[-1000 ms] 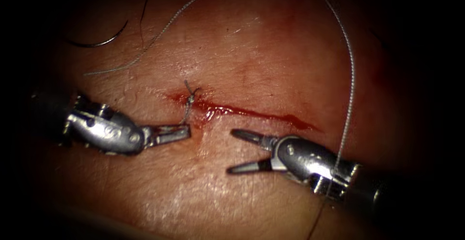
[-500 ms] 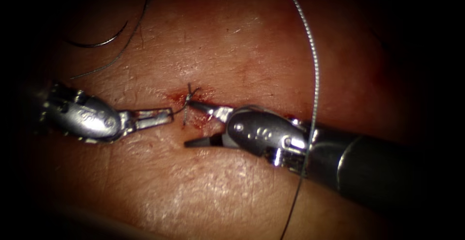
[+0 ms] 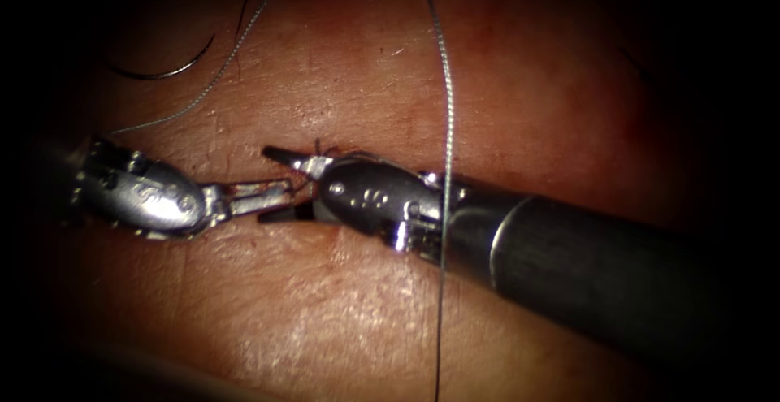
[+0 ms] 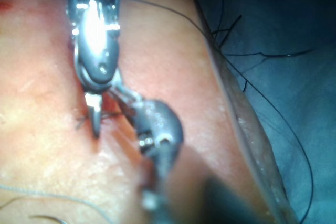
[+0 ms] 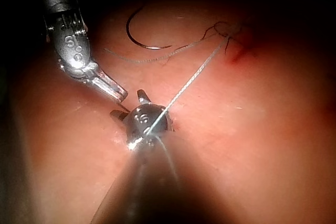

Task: Wound Closure

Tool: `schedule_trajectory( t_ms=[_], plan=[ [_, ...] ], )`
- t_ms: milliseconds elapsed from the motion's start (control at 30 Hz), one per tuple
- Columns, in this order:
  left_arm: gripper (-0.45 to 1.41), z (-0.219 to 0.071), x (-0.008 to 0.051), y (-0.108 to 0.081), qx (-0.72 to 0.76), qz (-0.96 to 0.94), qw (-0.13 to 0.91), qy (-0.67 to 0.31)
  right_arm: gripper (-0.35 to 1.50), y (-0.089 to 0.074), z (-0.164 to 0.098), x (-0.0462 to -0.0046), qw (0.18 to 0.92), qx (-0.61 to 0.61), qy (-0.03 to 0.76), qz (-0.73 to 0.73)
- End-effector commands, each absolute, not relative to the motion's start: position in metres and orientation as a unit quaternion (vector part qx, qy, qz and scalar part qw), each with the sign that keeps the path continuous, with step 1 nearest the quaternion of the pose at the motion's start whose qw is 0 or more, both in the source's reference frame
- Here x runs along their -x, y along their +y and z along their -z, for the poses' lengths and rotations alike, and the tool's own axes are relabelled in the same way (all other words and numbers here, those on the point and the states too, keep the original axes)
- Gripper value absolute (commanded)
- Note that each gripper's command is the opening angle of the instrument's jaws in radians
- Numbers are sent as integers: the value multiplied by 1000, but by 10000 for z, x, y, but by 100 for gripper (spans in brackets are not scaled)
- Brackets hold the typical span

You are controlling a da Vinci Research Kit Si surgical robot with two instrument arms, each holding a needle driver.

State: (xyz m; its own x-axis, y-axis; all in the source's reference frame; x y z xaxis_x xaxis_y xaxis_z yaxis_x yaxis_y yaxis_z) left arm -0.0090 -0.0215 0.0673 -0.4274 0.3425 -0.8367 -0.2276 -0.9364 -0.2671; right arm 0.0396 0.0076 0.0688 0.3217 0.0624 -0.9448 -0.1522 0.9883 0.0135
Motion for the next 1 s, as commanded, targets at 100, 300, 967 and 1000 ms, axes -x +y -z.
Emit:
schedule_trajectory(
  t_ms=[100, 300, 967, 1000],
  plan=[
    [-45, -678, 90, -224, 507, -843, 172, -60, 148, 74, -694, -417, 808, 33, 585, -62],
    [-45, -678, 90, -223, 510, -841, 172, -60, 148, 72, -702, -423, 805, 30, 590, -52],
    [-45, -677, 95, -225, 509, -841, 174, -60, -35, 69, -699, -426, 797, 18, 603, -41],
    [-45, -677, 96, -226, 509, -841, 174, -59, -35, 69, -699, -426, 797, 18, 603, -41]
  ],
)
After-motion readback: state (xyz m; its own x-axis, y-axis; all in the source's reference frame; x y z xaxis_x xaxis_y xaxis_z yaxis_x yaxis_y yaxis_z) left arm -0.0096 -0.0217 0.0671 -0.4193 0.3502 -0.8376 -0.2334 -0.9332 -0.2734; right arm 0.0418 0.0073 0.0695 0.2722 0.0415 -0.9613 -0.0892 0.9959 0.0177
